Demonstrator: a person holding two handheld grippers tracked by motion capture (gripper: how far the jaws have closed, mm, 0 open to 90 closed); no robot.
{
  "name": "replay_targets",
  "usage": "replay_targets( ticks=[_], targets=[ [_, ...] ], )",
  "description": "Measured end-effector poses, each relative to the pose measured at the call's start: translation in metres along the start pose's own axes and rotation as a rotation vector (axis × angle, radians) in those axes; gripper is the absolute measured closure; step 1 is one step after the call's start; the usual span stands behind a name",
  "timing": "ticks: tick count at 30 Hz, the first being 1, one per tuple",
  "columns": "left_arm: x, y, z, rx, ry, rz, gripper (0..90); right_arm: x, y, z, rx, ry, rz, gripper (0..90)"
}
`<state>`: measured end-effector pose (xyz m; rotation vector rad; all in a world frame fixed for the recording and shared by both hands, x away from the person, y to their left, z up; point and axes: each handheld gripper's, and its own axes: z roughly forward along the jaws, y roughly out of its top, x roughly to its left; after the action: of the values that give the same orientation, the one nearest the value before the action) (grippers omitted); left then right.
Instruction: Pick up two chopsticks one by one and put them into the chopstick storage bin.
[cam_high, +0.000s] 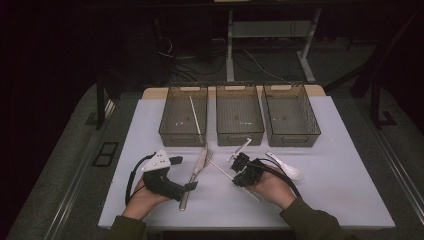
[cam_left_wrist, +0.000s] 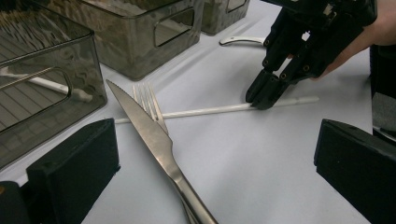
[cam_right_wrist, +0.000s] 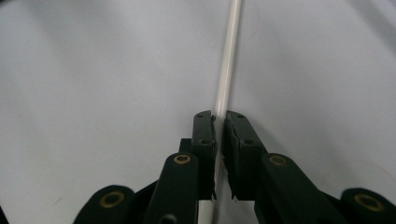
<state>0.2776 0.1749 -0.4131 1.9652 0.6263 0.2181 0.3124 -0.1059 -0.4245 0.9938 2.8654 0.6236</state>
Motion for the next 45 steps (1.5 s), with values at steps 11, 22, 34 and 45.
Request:
replay_targets(
  ticks=[11, 22, 34, 45],
  targets=[
    [-0.001, 0.000, 0.001, 0.003, -0.002, 0.000, 0.0, -0.003, 0.003, 0.000, 0.036, -0.017, -0.086, 81.2],
    [-0.001, 0.000, 0.002, 0.004, -0.005, 0.002, 0.0, -0.005, 0.005, 0.001, 0.049, -0.012, -0.065, 82.4],
    [-0.001, 0.001, 0.003, 0.003, -0.008, 0.005, 0.0, -0.009, 0.001, 0.000, 0.013, 0.014, -0.021, 84.1],
    [0.000, 0.001, 0.002, 0.002, -0.006, 0.004, 0.0, -0.024, -0.011, -0.009, -0.016, 0.022, 0.041, 84.2]
  ],
)
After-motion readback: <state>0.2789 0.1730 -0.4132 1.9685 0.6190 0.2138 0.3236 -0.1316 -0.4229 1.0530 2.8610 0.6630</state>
